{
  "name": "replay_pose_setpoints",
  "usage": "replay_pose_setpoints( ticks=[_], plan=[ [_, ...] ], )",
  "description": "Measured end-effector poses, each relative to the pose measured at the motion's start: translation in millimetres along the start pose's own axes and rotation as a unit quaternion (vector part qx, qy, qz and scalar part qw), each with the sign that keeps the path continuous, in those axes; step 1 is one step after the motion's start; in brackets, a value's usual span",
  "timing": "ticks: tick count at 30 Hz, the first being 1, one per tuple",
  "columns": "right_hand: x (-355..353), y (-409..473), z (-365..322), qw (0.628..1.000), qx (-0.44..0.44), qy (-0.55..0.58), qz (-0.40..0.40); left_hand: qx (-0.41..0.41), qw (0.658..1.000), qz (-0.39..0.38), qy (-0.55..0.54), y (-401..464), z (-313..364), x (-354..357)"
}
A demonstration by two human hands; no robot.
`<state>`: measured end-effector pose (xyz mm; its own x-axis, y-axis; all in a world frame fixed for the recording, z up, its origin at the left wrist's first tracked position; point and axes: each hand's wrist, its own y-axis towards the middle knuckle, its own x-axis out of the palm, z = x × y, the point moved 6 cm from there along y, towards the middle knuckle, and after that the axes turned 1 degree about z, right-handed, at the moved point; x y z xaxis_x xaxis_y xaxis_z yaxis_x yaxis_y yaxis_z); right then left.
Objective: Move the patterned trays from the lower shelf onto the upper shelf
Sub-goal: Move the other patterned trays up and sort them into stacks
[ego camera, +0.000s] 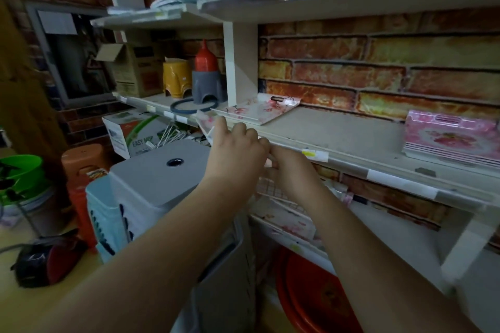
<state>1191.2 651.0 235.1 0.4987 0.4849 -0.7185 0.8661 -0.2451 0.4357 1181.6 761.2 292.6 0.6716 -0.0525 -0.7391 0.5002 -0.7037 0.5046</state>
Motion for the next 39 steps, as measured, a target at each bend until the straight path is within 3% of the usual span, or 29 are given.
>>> replay_pose_setpoints(
  ticks=[7, 16, 28, 34, 39],
  plan=[
    [0.5, 10.2, -66.6, 0.98, -0.135, -0.119, 0.089, -0.052, 0.999, -0.01, -0.005, -6.7, -50.2, 2.6],
    [20.2, 56.6, -60.8, 0.964, -0.153, -0.194, 0.094, -0.067, 0.996, 0.035, -0.041, 17.6, -76.1, 60.8],
    [-6.1, 175.7, 55.4, 0.957, -0.167, -0.227, 0.071, -0.065, 0.995, 0.062, -0.049, 166.2, -55.1, 156.4],
    [-50.3, 232.5, 172.3, 0.955, -0.061, -0.289, 0.012, -0.064, 0.994, 0.07, -0.057, 234.7, -51.2, 205.1],
    [-50.8, 261.6, 200.1, 0.948, -0.058, -0.302, 0.08, -0.063, 0.993, 0.068, -0.074, 263.2, -51.2, 237.6]
  ],
)
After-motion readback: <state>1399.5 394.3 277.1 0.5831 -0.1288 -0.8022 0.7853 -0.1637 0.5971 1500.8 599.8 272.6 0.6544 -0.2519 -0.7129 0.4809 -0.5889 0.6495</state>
